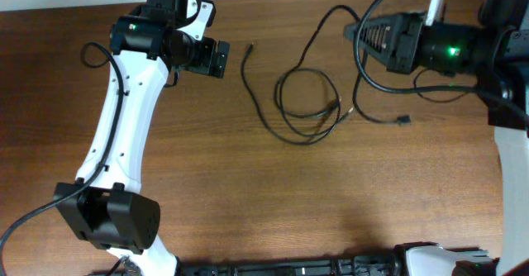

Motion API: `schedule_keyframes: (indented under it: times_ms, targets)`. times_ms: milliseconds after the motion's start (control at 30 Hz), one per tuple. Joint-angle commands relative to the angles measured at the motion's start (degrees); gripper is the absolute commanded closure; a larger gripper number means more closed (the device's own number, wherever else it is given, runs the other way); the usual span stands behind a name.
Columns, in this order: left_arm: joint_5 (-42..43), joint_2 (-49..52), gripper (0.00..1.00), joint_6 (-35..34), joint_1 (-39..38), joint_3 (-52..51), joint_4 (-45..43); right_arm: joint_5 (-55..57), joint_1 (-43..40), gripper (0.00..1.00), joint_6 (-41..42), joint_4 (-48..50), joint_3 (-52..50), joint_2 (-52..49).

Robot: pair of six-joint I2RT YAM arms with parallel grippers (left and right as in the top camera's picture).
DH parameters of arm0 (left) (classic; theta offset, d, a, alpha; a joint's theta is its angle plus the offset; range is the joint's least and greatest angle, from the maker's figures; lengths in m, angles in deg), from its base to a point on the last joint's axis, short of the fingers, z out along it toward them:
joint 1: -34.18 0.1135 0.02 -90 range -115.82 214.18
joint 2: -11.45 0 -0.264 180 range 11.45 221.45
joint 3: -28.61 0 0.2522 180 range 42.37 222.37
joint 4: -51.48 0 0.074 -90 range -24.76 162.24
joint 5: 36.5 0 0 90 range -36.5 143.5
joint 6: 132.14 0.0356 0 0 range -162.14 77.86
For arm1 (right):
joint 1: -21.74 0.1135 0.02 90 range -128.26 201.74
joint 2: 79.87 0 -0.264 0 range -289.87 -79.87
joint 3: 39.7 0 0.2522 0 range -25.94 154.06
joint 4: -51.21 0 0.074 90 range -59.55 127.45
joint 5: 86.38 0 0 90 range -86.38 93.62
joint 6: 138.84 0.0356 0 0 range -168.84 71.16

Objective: Untangle cables

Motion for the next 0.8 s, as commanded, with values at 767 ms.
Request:
schedule_keyframes:
  times_ms: [767]
  targets:
    - [45.7,7.9,0.01,7.8,-0.2,0.2,-2.2,8.5,-0.1,0.96,41.1,64.2,0.4,0.6]
